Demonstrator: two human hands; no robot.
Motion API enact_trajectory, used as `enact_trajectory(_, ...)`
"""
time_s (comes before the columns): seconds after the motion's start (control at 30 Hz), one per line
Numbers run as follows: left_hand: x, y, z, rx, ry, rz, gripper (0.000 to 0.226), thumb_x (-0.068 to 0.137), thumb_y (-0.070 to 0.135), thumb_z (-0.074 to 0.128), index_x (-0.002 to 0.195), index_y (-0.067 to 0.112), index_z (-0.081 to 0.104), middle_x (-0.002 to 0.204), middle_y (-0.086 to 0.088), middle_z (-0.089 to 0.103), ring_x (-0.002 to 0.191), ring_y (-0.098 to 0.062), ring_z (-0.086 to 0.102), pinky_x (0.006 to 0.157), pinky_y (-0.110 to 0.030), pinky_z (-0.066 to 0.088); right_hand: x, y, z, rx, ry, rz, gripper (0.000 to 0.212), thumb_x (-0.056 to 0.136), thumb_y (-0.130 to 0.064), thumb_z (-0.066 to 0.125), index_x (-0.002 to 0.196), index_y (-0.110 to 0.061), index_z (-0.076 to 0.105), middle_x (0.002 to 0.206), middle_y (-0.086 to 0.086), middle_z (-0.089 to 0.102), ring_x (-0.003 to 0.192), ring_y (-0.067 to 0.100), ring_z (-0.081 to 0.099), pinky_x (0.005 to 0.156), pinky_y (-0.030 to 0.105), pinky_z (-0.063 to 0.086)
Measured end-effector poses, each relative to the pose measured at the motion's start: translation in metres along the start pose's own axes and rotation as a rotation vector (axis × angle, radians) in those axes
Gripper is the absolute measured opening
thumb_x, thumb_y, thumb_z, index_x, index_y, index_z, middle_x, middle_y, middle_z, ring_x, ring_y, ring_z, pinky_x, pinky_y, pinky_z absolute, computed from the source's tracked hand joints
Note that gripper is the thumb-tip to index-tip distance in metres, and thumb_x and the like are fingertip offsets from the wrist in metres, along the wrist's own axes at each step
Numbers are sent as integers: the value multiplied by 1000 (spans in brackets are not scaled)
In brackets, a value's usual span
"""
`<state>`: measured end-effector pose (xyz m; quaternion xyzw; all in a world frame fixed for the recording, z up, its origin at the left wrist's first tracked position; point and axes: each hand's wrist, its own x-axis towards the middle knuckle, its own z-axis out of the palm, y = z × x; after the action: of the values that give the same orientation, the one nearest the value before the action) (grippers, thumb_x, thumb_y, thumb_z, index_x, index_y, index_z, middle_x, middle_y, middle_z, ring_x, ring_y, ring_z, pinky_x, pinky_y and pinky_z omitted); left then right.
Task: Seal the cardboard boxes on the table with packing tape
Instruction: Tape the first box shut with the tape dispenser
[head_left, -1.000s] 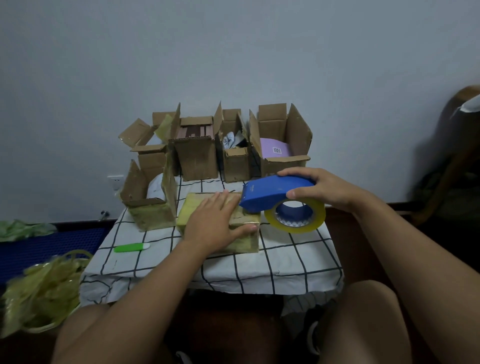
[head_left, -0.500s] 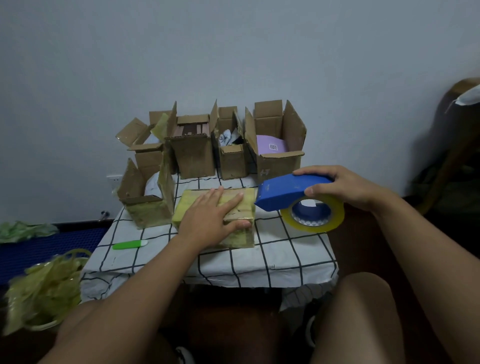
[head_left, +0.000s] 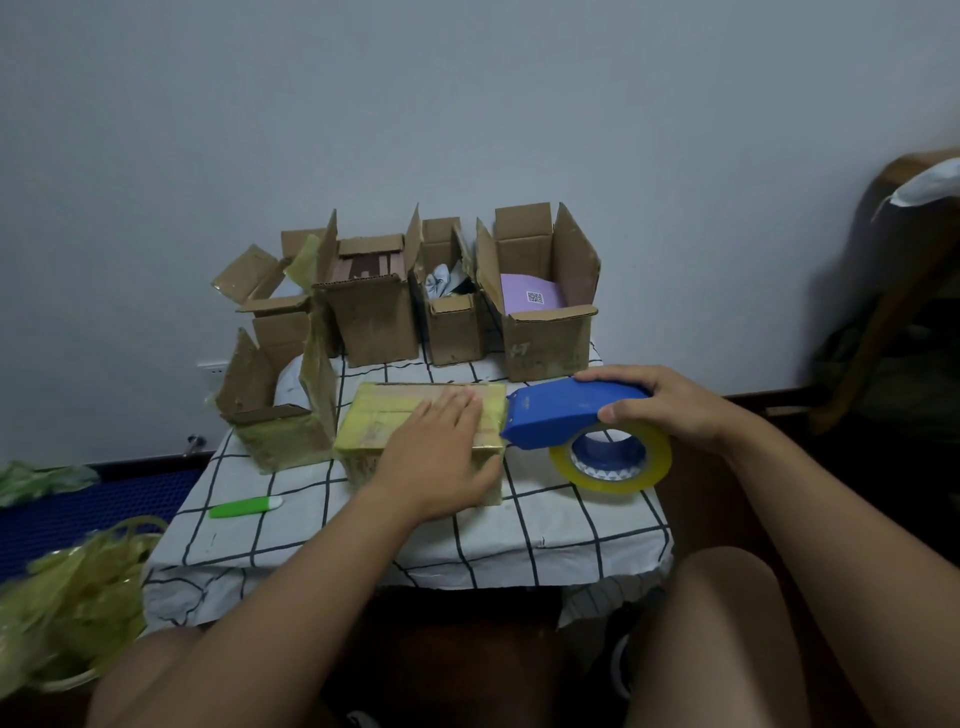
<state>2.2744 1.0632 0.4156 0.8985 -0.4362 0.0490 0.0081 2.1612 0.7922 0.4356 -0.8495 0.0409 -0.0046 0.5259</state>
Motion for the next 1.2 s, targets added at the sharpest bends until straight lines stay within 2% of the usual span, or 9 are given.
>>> enact_trajectory(0.07,5,10,2,-19,10,-46,91,88,77,32,156,20,12,163,-3,15,150,-20,10,122,-43,11,-1,3,3,19,13,3,48,77,-40,68,125,-42,64,125,-8,58,109,17,61,81,21,52)
enact_trajectory(0.13,11,13,6,34,33,-65,84,90,73,32,156,25,11,162,-4,18,149,-23,13,122,-45,12,-3,3,6,41,21,1,48,77,-39,68,125,-41,64,125,-9,58,108,16,62,79,18,53)
enact_trajectory(0.3,10,3,11,31,44,46,69,101,53,30,157,22,6,165,1,5,151,-16,-1,123,-37,1,-13,3,5,83,42,-17,50,77,-40,71,126,-44,63,128,-12,57,109,10,62,81,18,53)
enact_trajectory(0.5,12,-8,12,12,8,98,67,100,55,33,156,33,4,165,0,4,151,-16,4,122,-35,5,-26,14,23,71,77,3,55,77,-43,69,130,-50,57,132,-11,53,112,11,59,83,19,51)
enact_trajectory(0.67,15,-11,11,16,-36,101,67,99,58,33,155,39,2,165,1,2,151,-15,3,122,-35,6,-55,22,11,37,118,4,50,83,-36,73,128,-53,58,125,-14,55,101,8,62,78,18,51)
enact_trajectory(0.83,11,-6,5,-32,-43,118,55,99,57,35,149,54,13,165,1,4,151,-18,5,121,-37,6,-62,12,6,-62,95,18,47,88,-31,74,128,-50,58,126,-19,53,104,9,60,75,16,52)
enact_trajectory(0.97,10,-8,6,-114,-44,99,56,93,54,32,148,52,22,165,1,8,151,-17,7,123,-38,7,-41,3,18,-121,35,43,43,88,-34,73,129,-43,60,120,-15,55,103,12,59,81,19,46)
enact_trajectory(1.07,11,-6,5,-197,-28,75,62,91,53,23,152,46,18,163,3,15,150,-14,12,122,-36,11,-26,-4,22,-144,12,72,45,89,-35,72,132,-39,60,116,-15,55,101,11,57,78,17,43)
enact_trajectory(1.2,17,1,5,-253,91,-72,56,100,49,39,152,29,32,157,9,33,143,-11,29,111,-33,30,-8,-15,21,-187,-16,85,45,87,-37,73,131,-38,62,121,-10,58,104,12,58,80,17,45)
